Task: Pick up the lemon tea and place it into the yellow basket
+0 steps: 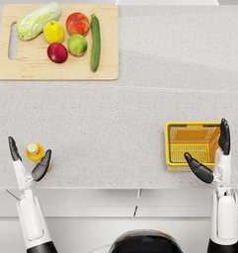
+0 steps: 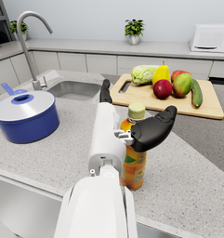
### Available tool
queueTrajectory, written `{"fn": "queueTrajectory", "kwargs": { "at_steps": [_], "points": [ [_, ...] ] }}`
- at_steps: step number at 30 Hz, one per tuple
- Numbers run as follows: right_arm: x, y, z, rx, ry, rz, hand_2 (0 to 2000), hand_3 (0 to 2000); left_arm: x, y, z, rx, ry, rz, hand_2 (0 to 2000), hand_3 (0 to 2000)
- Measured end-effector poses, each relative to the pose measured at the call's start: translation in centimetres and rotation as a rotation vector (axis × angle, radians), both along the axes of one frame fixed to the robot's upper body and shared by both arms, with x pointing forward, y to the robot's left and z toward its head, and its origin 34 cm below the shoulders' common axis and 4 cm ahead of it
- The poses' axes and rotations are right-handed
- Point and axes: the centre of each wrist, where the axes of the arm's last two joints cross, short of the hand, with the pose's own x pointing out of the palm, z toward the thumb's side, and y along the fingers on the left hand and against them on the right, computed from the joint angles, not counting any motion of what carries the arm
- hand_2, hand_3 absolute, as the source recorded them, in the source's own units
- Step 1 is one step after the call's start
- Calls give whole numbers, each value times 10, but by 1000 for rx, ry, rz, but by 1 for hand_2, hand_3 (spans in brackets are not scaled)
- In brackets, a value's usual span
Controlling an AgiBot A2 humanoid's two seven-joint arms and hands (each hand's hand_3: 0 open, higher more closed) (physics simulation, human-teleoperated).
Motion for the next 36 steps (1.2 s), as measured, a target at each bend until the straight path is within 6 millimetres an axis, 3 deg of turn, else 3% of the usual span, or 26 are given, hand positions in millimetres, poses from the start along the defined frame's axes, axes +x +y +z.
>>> {"fn": "queueTrajectory", "kwargs": {
  "at_steps": [4, 12, 13, 14, 18, 23, 26, 32, 36],
  "points": [
    [0, 5, -1, 2, 3, 18, 0, 0, 12, 0, -23, -38, 89, -3, 0, 0],
    [1, 13, -8, 9, 30, 44, 0, 0, 29, -2, -51, -93, 197, 3, 0, 0],
    [0, 13, -11, 9, 43, 45, 0, 0, 30, -1, -54, -101, 210, 7, 1361, 327],
    [0, 13, -14, 10, 51, 46, 0, 0, 32, 0, -56, -110, 215, -25, 2000, 653],
    [-1, 14, -17, 16, 64, 48, 0, 0, 34, 3, -58, -108, 225, -74, 2000, 1960],
    [-2, 18, -17, 22, 61, 59, 0, 0, 33, -7, -58, -79, 232, -67, 2000, 2000],
    [-1, 30, -13, 22, 46, 103, 0, 0, 33, -26, -30, -32, 125, -134, 2000, 2000],
    [8, 64, -2, 42, 12, 219, 0, 0, 39, -75, 80, 86, -272, -319, 2000, 2000],
    [16, 87, -8, 44, 47, 293, 0, 0, 40, -115, 129, 114, -458, -456, 2000, 2000]
  ]
}}
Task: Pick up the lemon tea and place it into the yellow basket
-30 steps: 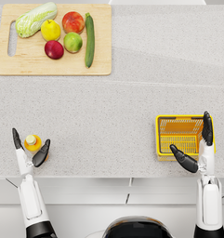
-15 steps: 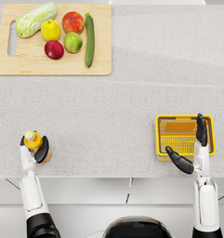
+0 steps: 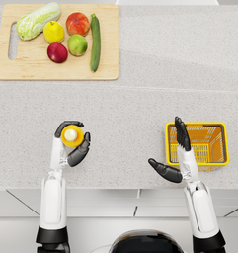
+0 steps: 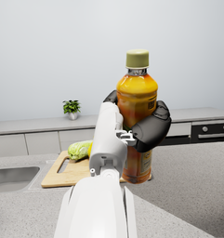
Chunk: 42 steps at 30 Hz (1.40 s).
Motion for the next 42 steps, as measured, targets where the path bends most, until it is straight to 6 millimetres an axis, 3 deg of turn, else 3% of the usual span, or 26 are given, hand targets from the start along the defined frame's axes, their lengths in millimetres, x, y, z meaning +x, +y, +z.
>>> {"fn": "queueTrajectory", "kwargs": {
  "at_steps": [3, 6, 14, 16, 17, 18, 22, 23, 24, 26, 28, 30, 32, 36, 40, 42],
  "points": [
    [8, 17, -6, -98, -6, -17, 0, 0, 0, -28, 21, 2, -74, -99, 2000, 2000],
    [15, 35, -8, -140, -7, 5, 0, 0, -1, -54, 29, 11, -103, -194, 2000, 2000],
    [28, 71, -5, -171, 1, 93, 0, 0, -12, -118, 29, 35, -103, -407, 2000, 2000],
    [34, 66, -5, -305, -35, 102, 0, 0, -15, -122, 25, 61, -97, -423, 2000, 2000],
    [36, 64, -4, -328, -36, 131, 1361, 327, -17, -123, 24, 61, -96, -410, 2000, 2000],
    [41, 55, 0, -416, -43, 253, 2000, 653, -18, -120, 23, 68, -99, -405, 2000, 2000],
    [46, 44, 5, -512, -54, 363, 2000, 1960, -22, -118, 20, 121, -100, -442, 2000, 2000],
    [45, 47, 5, -520, -56, 372, 2000, 2000, -21, -115, 21, 134, -104, -449, 639, 1673],
    [45, 49, 5, -518, -59, 366, 2000, 2000, -22, -116, 20, 125, -102, -426, 0, 1347],
    [45, 51, 6, -520, -70, 364, 2000, 2000, -25, -115, 21, 119, -109, -401, 0, 693],
    [44, 57, 10, -486, -82, 326, 2000, 2000, -30, -110, 25, 108, -131, -379, 0, 40],
    [46, 53, 23, -408, -112, 236, 2000, 2000, -33, -90, 26, 92, -138, -312, 0, 0],
    [49, 37, 40, -321, -153, 132, 2000, 2000, -34, -57, 23, 63, -127, -192, 0, 0],
    [52, -19, 64, -195, -197, -61, 2000, 2000, -39, 4, 15, -21, -102, 54, 0, 0],
    [50, -71, 59, -107, -165, -216, 2000, 2000, -40, 34, 11, -59, -90, 178, 0, 0],
    [48, -85, 48, -93, -28, -271, 2000, 2000, -37, 40, 9, -65, -80, 199, 0, 0]
  ]
}}
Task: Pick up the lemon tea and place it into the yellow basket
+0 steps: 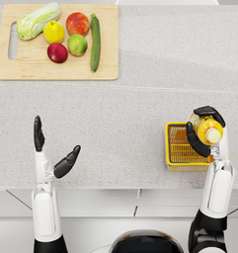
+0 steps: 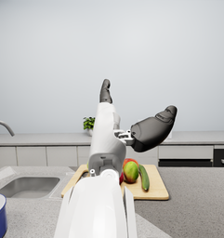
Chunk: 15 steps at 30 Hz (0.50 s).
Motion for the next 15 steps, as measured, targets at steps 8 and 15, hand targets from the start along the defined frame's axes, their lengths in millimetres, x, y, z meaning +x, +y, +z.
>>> {"fn": "queueTrajectory", "kwargs": {
  "at_steps": [8, 15],
  "points": [
    [0, 0, -66, 26, 447, -27, 639, 1673, 8, -3, -7, -8, 33, -12, 0, 0],
    [-2, 8, -46, 114, 103, -132, 0, 0, 32, -4, 11, -1, -1, -25, 0, 0]
  ]
}}
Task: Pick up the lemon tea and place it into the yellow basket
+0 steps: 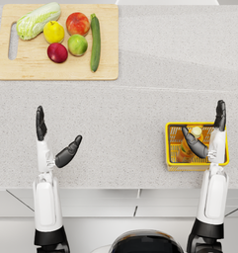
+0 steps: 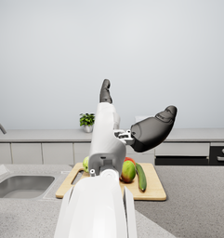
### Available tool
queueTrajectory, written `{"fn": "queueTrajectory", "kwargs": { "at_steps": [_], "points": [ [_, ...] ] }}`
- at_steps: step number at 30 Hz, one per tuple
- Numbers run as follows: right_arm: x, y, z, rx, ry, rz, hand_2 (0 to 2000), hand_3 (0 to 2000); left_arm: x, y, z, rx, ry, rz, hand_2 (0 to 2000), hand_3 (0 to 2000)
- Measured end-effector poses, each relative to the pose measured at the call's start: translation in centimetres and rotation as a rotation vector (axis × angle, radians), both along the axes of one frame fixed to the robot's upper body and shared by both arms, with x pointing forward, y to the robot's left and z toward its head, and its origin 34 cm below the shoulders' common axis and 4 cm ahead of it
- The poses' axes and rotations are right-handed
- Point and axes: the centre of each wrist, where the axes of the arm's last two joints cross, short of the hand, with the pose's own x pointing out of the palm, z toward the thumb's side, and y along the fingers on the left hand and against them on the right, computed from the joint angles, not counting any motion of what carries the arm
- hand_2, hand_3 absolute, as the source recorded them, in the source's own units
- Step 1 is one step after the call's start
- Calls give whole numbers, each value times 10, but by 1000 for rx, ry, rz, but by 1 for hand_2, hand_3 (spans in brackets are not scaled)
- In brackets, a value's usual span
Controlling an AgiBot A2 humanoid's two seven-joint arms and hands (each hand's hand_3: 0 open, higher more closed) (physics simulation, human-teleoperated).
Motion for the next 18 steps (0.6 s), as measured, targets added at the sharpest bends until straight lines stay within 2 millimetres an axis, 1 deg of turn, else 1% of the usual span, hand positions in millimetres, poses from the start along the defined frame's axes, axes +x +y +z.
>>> {"fn": "queueTrajectory", "kwargs": {
  "at_steps": [2, 4, 6, 8, 12, 18],
  "points": [
    [-2, -4, 25, -15, -119, -24, 0, 0, 10, 5, 20, 16, -50, 10, 0, 0],
    [-3, -12, 45, -26, -202, -55, 0, 0, 18, 13, 36, 13, -84, 33, 0, 0],
    [-5, -22, 54, -20, -242, -91, 0, 0, 23, 21, 40, -3, -86, 56, 0, 0],
    [-5, -28, 52, -9, -237, -114, 0, 0, 25, 25, 35, -17, -68, 71, 0, 0],
    [-4, -28, 39, -1, -196, -115, 0, 0, 26, 29, 30, -28, -49, 81, 0, 0],
    [-4, -28, 35, 1, -184, -115, 0, 0, 27, 30, 28, -31, -43, 84, 0, 0]
  ]
}}
